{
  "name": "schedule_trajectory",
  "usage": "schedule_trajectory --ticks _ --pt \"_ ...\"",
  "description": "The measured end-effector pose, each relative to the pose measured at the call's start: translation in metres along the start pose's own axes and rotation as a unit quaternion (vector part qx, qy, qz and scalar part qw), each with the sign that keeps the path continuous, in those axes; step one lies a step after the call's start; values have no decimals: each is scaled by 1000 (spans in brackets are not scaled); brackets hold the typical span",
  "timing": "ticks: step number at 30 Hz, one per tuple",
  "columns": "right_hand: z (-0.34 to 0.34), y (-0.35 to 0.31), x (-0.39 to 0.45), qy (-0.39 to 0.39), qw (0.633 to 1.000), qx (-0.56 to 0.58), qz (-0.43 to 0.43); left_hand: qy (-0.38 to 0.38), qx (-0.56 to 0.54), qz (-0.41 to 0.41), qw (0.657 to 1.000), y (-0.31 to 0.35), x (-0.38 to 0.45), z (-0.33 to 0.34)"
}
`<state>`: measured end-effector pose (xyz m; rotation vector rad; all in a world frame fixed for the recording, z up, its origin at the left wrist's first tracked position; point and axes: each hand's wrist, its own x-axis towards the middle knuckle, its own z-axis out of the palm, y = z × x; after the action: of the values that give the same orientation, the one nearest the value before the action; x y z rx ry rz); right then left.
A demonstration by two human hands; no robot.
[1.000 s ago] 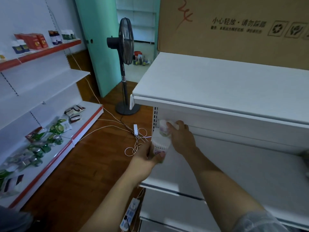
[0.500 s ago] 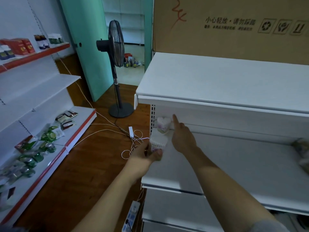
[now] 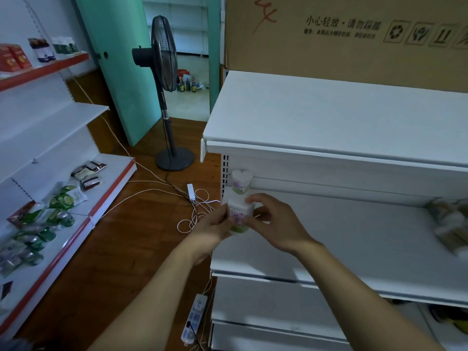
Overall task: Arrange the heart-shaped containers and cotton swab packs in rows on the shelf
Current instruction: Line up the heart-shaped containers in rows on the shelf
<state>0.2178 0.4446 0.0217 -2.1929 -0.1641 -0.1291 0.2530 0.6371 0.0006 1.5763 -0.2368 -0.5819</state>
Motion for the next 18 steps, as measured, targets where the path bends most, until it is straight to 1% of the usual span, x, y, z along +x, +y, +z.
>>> schedule_trajectory --ticks 1,4,6,8,12,15,18 --pt "2 4 2 11 1000 -10 -8 15 7 -1 1000 -2 3 0" --pt "10 21 10 65 995 -69 -31 81 80 -22 993 -5 10 2" --pt "17 34 19 103 989 -99 -32 90 139 -24 986 -6 13 4" --pt "28 48 30 124 985 -113 -32 74 204 -22 976 -6 17 5" --pt "47 67 54 116 981 -153 -13 53 260 -25 964 -1 35 8" --pt "47 68 64 111 979 -174 3 67 267 -28 961 1 47 9" --pt "41 67 66 88 972 -220 11 45 280 -9 959 3 57 8"
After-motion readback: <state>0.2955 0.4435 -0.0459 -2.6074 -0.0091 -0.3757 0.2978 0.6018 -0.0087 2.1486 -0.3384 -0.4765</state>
